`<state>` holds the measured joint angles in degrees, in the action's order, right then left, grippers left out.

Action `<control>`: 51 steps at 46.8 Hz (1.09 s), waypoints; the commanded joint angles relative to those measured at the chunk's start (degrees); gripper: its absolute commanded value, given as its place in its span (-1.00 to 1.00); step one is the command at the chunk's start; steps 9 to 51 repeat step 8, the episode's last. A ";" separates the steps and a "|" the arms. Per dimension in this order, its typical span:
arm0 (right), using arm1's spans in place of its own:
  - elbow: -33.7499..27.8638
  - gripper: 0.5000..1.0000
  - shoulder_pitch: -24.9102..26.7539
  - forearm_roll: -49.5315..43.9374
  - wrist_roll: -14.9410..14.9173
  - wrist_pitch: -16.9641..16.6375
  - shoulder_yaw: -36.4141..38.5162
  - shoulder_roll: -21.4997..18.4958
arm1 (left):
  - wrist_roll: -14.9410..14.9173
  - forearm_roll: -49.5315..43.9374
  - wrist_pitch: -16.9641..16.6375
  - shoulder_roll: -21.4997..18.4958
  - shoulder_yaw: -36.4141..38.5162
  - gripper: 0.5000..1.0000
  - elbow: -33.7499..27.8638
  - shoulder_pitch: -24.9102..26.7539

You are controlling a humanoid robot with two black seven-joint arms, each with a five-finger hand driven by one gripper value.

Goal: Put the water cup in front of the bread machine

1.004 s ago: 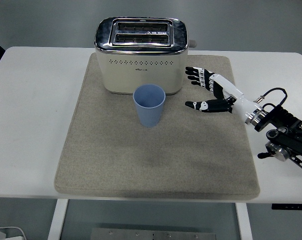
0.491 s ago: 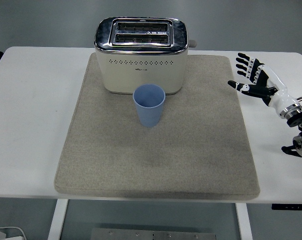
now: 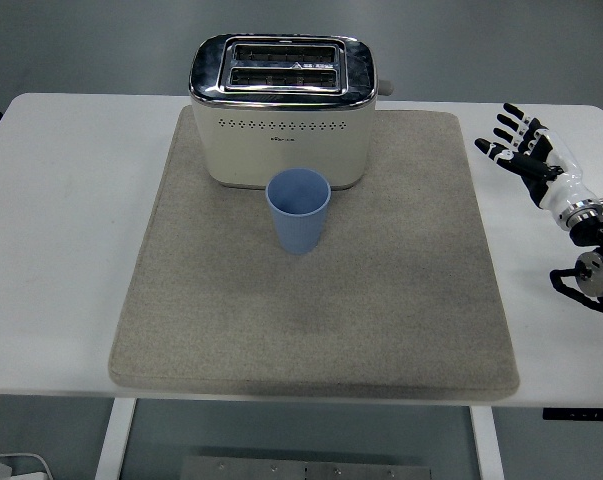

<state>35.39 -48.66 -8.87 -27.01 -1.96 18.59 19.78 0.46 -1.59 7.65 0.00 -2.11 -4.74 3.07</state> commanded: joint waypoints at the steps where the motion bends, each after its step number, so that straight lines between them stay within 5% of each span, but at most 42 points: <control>1: -0.14 0.65 -0.03 -0.01 0.03 0.02 0.05 -0.36 | 0.07 0.01 0.00 0.00 0.00 1.00 0.00 0.00; 51: -0.14 0.65 -0.03 -0.01 0.03 0.02 0.05 -0.36 | 0.07 0.01 0.00 0.00 0.00 1.00 0.00 0.00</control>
